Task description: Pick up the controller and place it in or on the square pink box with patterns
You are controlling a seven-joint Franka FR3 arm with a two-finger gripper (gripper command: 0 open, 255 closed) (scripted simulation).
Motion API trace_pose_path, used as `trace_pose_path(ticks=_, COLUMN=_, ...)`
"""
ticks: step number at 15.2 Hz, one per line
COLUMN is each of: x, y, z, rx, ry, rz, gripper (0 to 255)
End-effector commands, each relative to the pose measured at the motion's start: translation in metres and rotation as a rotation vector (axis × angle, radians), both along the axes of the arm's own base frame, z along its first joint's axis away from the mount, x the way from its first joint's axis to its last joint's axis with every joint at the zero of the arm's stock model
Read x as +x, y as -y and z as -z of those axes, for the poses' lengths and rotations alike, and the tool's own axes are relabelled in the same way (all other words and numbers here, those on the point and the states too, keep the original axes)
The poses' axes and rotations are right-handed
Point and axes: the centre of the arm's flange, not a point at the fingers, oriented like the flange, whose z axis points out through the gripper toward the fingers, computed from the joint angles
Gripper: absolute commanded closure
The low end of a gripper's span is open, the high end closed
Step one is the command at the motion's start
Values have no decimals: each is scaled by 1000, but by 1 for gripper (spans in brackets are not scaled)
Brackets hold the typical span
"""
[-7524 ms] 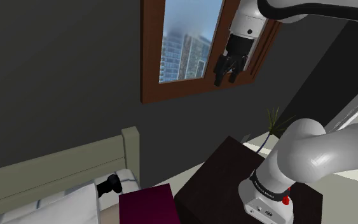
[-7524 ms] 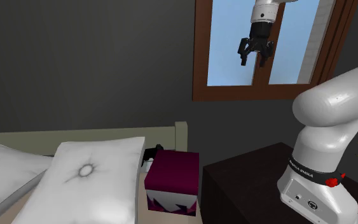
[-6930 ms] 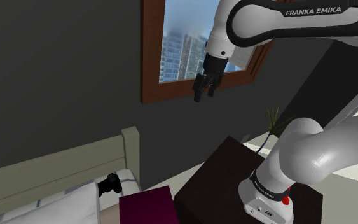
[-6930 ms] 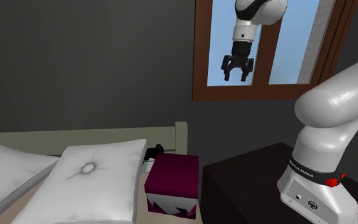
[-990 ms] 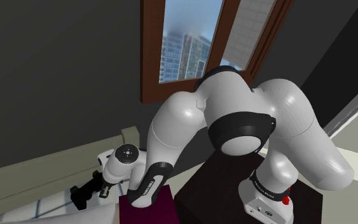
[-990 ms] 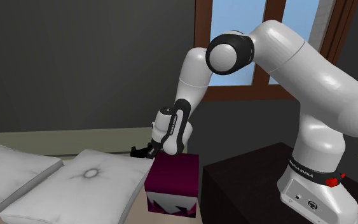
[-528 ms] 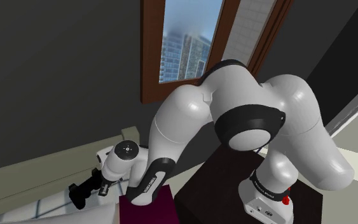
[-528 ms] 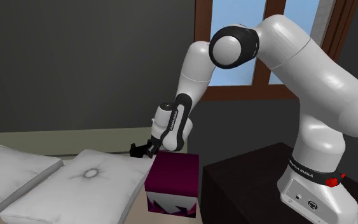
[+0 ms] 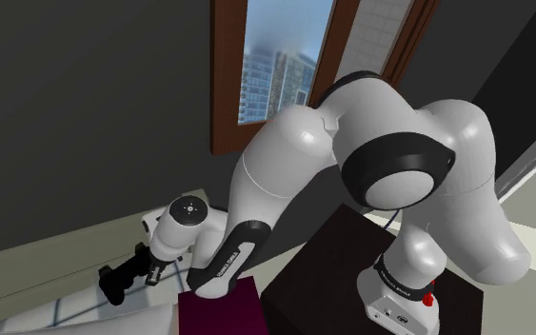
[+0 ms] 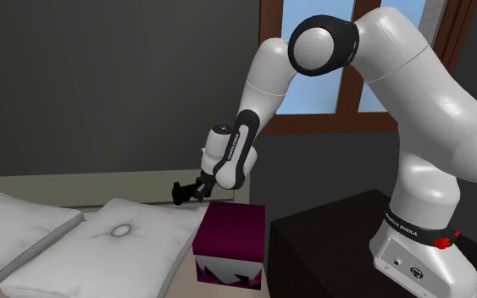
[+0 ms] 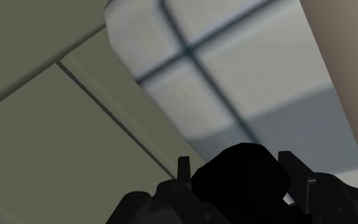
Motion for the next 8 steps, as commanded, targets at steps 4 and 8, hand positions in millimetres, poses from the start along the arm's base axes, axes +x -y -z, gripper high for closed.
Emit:
trace_pose_path(ticks=4, x=0, y=-1, z=-28, rx=0, ry=0, rz=0, gripper=255)
trace_pose_path(ticks=8, x=0, y=-1, z=-49, rx=0, ry=0, rz=0, gripper=255)
